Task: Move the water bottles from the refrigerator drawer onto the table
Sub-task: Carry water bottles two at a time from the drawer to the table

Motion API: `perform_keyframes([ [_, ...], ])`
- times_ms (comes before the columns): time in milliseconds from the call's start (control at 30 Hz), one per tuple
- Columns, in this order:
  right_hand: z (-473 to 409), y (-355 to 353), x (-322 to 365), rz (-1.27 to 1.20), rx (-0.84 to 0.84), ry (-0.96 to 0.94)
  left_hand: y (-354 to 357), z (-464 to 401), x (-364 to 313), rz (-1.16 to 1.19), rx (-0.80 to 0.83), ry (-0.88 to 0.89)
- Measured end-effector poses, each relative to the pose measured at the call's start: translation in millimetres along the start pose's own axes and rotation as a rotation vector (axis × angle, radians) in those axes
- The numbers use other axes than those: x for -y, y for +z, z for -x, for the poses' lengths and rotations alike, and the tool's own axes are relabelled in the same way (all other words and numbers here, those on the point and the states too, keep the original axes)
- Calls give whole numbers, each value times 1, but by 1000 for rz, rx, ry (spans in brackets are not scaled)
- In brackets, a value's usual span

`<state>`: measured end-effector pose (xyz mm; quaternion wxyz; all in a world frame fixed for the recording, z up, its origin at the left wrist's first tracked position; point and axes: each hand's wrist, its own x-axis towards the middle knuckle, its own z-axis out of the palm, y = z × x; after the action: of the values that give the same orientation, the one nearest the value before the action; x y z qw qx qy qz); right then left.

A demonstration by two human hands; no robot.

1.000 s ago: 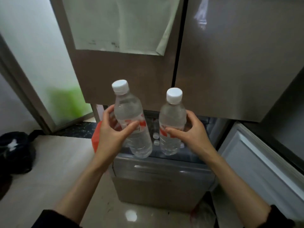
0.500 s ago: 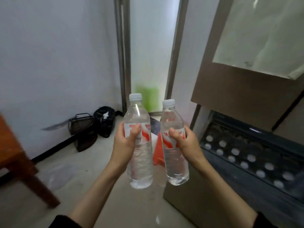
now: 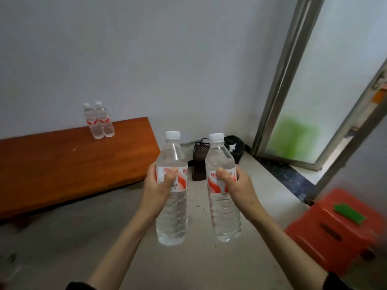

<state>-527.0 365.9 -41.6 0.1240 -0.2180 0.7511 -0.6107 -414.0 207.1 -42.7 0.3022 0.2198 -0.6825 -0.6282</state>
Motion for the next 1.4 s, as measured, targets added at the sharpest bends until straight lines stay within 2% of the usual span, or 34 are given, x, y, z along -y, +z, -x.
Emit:
perform_keyframes([
  [67, -35, 34, -3, -11, 79, -7, -25, -30, 16, -38, -69, -20],
  [167, -64, 51, -5, -31, 111, -8, -37, -52, 24, -43, -75, -63],
  [400, -195, 124, -10, -46, 265, -24, -70, -168, 51, -99, -122, -98],
  [700, -325, 198, -17, 122, 476, -19, -102, -285, 91, -161, -189, -170],
  [1000, -447, 305, -42, 166, 693, 87, -180, -414, 154, -282, -49, -205],
  [1200, -531, 389, -60, 25, 720, 276, -241, -516, 187, -319, 60, -227],
  [1400, -587, 444, -77, -110, 728, 428, -264, -591, 218, -315, 98, -262],
])
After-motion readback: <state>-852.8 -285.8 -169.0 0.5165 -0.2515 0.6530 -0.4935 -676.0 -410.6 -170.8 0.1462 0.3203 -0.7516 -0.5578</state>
